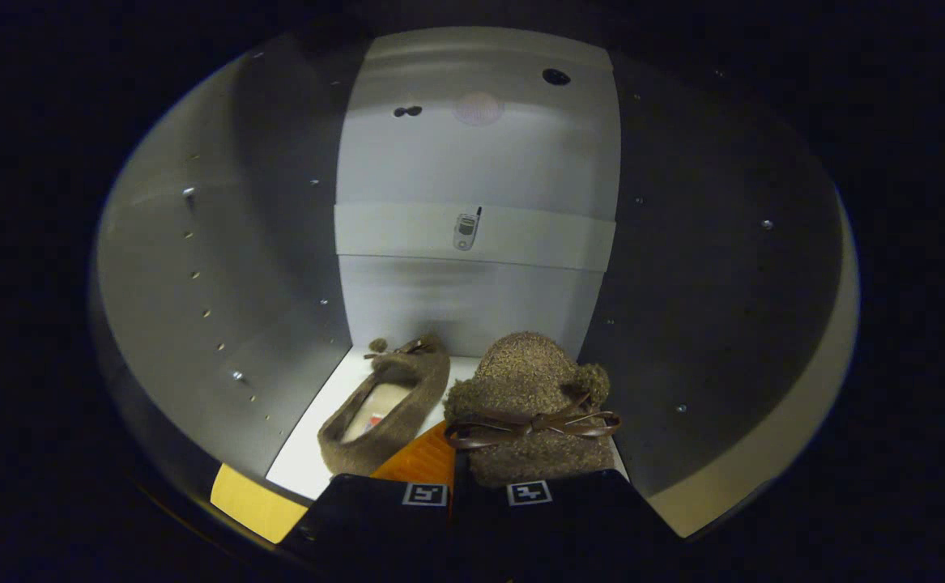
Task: Open the shoe cabinet door, grab the shoes and put them into the shoe cabinet, then close the shoe cabinet door.
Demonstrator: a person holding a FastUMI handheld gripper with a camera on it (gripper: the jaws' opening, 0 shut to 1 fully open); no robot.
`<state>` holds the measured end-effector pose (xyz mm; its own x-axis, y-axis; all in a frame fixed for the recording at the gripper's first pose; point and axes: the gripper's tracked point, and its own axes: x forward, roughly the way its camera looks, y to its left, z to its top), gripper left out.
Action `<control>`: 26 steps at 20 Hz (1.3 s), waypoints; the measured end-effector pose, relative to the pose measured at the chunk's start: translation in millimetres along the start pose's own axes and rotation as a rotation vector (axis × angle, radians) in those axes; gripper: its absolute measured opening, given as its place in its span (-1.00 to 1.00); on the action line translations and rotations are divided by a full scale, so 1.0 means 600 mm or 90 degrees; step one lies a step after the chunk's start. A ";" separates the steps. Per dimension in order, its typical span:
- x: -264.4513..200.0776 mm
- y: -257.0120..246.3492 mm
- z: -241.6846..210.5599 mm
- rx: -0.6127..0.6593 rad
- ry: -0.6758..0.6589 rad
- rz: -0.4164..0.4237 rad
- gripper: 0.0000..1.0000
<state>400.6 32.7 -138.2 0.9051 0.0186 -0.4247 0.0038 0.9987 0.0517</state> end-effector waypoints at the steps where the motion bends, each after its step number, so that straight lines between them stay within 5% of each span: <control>1: 0.020 -0.003 -0.001 0.000 0.009 -0.002 -0.76; 13: 0.187 -0.023 -0.058 0.038 0.097 -0.029 -0.73; 23: 0.192 -0.027 -0.067 0.074 0.121 -0.024 -0.62; 26: 0.177 -0.024 -0.062 0.075 0.120 -0.022 -0.10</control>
<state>480.6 21.9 -217.5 0.8081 0.0038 -0.5890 0.0931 0.9866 0.1341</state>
